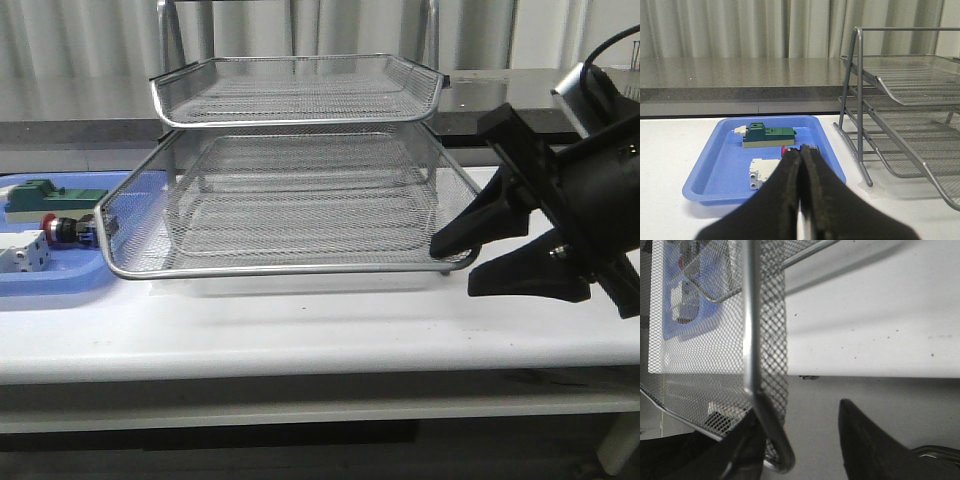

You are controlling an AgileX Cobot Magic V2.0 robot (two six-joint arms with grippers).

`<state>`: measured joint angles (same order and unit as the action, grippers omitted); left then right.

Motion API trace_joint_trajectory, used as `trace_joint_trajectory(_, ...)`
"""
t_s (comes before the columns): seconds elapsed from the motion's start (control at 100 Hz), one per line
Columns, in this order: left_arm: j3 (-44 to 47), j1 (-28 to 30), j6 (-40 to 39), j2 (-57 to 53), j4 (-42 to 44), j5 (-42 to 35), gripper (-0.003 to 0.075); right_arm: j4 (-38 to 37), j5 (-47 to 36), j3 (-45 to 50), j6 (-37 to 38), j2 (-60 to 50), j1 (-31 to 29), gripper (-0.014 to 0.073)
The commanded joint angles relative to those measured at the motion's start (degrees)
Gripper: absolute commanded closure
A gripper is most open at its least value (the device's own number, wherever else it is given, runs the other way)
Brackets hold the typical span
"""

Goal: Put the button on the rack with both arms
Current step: 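Pull the middle mesh tray out toward the robot with the right gripper, then release the tray and withdraw the right gripper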

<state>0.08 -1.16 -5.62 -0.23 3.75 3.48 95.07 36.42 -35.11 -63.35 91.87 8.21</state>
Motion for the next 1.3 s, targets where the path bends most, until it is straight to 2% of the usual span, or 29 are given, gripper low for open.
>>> trace_joint_trajectory(0.0,2.6,0.1,-0.5,-2.0,-0.3,-4.5,0.0741,0.7,4.0,-0.7,-1.3,-2.3,0.0,0.0221)
trace_joint_trajectory(0.29,2.6,0.1,-0.5,-2.0,-0.3,-4.5,0.0741,0.1,2.7,-0.7,-1.6,-8.7,0.0,0.0221)
trace_joint_trajectory(0.48,2.6,0.1,-0.5,-2.0,-0.3,-4.5,0.0741,-6.5,1.6,-0.7,3.5,-13.6,0.0,0.0221)
trace_joint_trajectory(0.9,2.6,0.1,-0.5,-2.0,-0.3,-4.5,0.0741,-36.9,-2.7,-0.7,25.6,-29.0,0.0,0.0221)
trace_joint_trajectory(1.12,2.6,0.1,-0.5,-2.0,-0.3,-4.5,0.0741,-59.5,-2.8,-0.7,44.3,-38.4,0.0,0.0227)
trace_joint_trajectory(1.29,2.6,0.1,-0.5,-2.0,-0.3,-4.5,0.0741,-79.0,3.1,-2.2,59.6,-44.6,0.0,0.0259)
